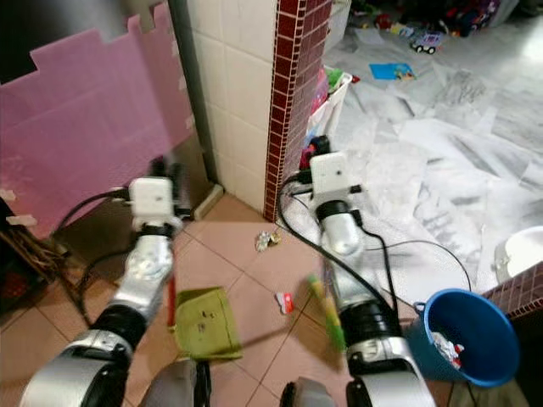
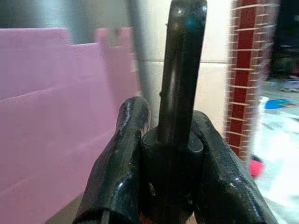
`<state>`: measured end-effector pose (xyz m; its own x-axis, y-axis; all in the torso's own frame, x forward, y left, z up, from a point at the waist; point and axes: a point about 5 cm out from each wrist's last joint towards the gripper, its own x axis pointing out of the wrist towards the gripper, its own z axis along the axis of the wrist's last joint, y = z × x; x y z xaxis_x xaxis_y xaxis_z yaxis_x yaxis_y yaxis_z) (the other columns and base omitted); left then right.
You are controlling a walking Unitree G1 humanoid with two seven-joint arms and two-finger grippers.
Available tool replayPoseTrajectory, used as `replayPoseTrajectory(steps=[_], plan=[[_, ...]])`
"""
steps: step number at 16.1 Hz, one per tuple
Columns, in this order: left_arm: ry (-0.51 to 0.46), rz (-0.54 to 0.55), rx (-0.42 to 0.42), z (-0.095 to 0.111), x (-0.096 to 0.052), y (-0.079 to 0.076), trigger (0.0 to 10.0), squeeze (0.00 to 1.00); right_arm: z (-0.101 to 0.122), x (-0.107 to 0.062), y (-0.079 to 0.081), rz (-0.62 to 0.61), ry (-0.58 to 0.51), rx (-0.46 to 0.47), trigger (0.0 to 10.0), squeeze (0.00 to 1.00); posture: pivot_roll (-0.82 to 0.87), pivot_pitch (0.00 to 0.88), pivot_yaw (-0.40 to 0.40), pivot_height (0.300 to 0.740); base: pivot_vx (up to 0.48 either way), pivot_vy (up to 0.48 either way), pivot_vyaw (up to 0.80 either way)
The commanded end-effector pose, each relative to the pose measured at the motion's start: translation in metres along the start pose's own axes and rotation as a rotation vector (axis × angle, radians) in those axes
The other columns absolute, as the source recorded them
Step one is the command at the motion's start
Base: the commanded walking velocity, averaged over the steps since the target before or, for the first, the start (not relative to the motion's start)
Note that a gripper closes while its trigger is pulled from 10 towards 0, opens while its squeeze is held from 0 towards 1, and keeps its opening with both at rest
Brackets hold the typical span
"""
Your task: Sweep floor
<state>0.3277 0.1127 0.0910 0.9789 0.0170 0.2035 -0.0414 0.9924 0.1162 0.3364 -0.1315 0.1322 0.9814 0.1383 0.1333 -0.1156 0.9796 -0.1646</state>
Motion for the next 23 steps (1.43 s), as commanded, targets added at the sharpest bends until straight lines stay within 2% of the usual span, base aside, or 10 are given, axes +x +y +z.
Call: replayPoseTrajectory(steps=[1, 3, 6, 9, 10, 12, 15, 16, 20, 23], plan=[[0.029, -0.062, -0.043, -0.001, -0.002, -0.021, 10.0, 0.0, 0.005, 0.005, -0.001, 0.022, 0.009, 0.037, 10.0, 0.0, -0.12, 0.071, -0.062, 0.74, 0.0, 0.0, 0.0], [0.037, -0.141, -0.047, 0.0, -0.004, -0.044, 10.0, 0.0, 0.0, 0.004, 0.003, 0.073, 0.091, 0.22, 10.0, 0.0, -0.13, 0.061, -0.058, 0.74, 0.0, 0.0, 0.0], [0.049, -0.152, -0.051, -0.003, -0.008, -0.047, 10.0, 0.0, 0.02, 0.002, 0.012, 0.212, 0.072, 0.492, 10.0, 0.0, -0.13, 0.044, -0.053, 0.74, 0.0, 0.0, 0.0], [0.057, -0.15, -0.054, -0.005, -0.009, -0.046, 10.0, 0.0, 0.044, 0.006, 0.013, 0.285, 0.003, 0.595, 10.0, 0.0, -0.13, 0.038, -0.052, 0.74, 0.0, 0.0, 0.0], [0.067, -0.143, -0.056, -0.007, -0.01, -0.044, 10.0, 0.0, 0.082, 0.011, 0.01, 0.394, -0.122, 0.596, 10.0, 0.0, -0.13, 0.025, -0.049, 0.74, 0.0, 0.0, 0.0], [0.073, -0.143, -0.062, -0.009, -0.009, -0.044, 10.0, 0.0, 0.109, 0.016, 0.004, 0.475, -0.207, 0.585, 10.0, 0.0, -0.13, 0.01, -0.041, 0.74, 0.0, 0.0, 0.0], [0.064, -0.145, -0.07, -0.007, -0.006, -0.044, 10.0, 0.0, 0.147, 0.019, -0.012, 0.492, -0.365, 0.3, 10.0, 0.0, -0.11, 0.0, -0.032, 0.74, 0.0, 0.0, 0.0], [0.055, -0.142, -0.071, -0.005, -0.004, -0.043, 10.0, 0.0, 0.15, 0.02, -0.015, 0.476, -0.38, 0.271, 10.0, 0.0, -0.1, 0.0, -0.03, 0.74, 0.0, 0.0, 0.0], [0.019, -0.079, -0.107, 0.002, 0.002, -0.031, 10.0, 0.0, 0.115, 0.016, -0.033, 0.295, -0.317, 0.137, 10.0, 0.0, -0.07, 0.0, -0.02, 0.74, 0.0, 0.0, 0.0], [0.009, -0.193, -0.178, 0.003, -0.002, -0.028, 10.0, 0.0, 0.08, 0.008, -0.051, 0.059, -0.223, 0.02, 10.0, 0.0, -0.07, 0.0, -0.001, 0.74, 0.0, 0.0, 0.0]])
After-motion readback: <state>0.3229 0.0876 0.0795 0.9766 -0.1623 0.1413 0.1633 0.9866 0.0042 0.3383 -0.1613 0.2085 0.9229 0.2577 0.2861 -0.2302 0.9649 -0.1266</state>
